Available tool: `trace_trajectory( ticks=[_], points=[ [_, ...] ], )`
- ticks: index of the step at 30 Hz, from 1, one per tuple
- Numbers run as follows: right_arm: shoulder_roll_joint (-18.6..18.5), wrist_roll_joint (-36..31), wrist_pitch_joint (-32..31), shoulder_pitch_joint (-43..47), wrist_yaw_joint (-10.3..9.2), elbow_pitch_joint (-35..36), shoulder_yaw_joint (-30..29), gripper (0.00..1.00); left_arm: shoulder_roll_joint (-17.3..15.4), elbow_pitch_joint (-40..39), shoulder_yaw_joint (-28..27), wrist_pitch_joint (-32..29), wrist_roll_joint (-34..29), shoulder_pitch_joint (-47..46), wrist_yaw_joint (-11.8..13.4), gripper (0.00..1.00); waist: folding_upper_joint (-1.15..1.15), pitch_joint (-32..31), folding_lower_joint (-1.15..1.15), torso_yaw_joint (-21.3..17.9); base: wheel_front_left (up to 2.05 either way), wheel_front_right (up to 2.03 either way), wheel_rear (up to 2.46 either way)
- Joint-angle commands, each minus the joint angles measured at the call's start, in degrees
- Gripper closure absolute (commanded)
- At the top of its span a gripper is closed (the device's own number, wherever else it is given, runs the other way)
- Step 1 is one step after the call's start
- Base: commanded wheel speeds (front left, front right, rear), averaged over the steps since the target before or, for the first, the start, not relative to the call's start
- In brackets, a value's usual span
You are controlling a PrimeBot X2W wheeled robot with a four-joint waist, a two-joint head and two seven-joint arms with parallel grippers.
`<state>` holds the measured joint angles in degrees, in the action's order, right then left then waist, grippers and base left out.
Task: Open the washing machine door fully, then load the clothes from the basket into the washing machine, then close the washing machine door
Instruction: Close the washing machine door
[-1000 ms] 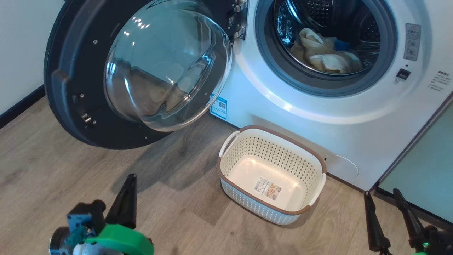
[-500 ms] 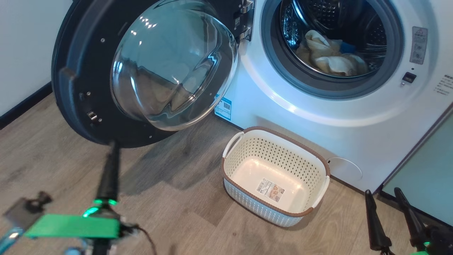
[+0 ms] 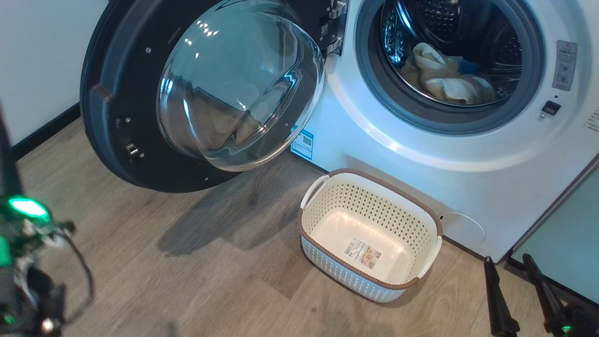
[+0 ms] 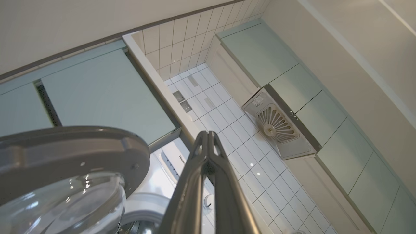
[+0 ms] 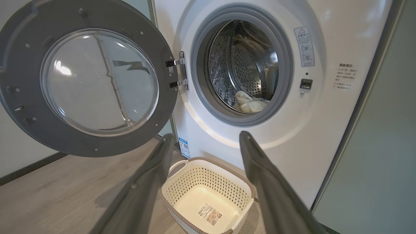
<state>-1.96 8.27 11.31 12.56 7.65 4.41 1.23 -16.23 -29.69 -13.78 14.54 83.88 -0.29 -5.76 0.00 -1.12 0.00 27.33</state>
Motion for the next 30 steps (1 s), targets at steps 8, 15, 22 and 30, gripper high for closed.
trace_trajectory(
  ticks=[8,15,22,30],
  points=[
    [-0.9,-0.1,-0.9,-1.0,-0.16,2.9,1.3,0.00,-11.3,9.6,-8.0,-5.0,7.5,-17.6,3.9,1.00,0.00,0.6,0.00,-0.2,0.00,0.00,0.00],
    [-0.9,-0.7,-1.7,-1.4,-0.16,3.7,1.5,0.00,-18.6,29.4,-9.0,-10.1,11.7,-27.2,5.7,1.00,0.00,2.3,0.00,-1.3,0.00,0.00,0.00],
    [-1.2,-1.4,-2.5,-1.8,-0.16,4.5,1.3,0.00,-21.7,44.7,-8.0,-14.1,14.2,-33.3,5.7,1.00,0.00,4.2,0.00,-2.2,0.00,0.00,0.00],
    [-2.4,-1.3,-3.5,-2.7,-0.16,5.3,1.4,0.00,-24.1,58.8,-6.6,-19.7,16.2,-37.6,6.2,1.00,0.00,6.0,0.00,-4.2,0.00,0.00,0.00]
  ],
)
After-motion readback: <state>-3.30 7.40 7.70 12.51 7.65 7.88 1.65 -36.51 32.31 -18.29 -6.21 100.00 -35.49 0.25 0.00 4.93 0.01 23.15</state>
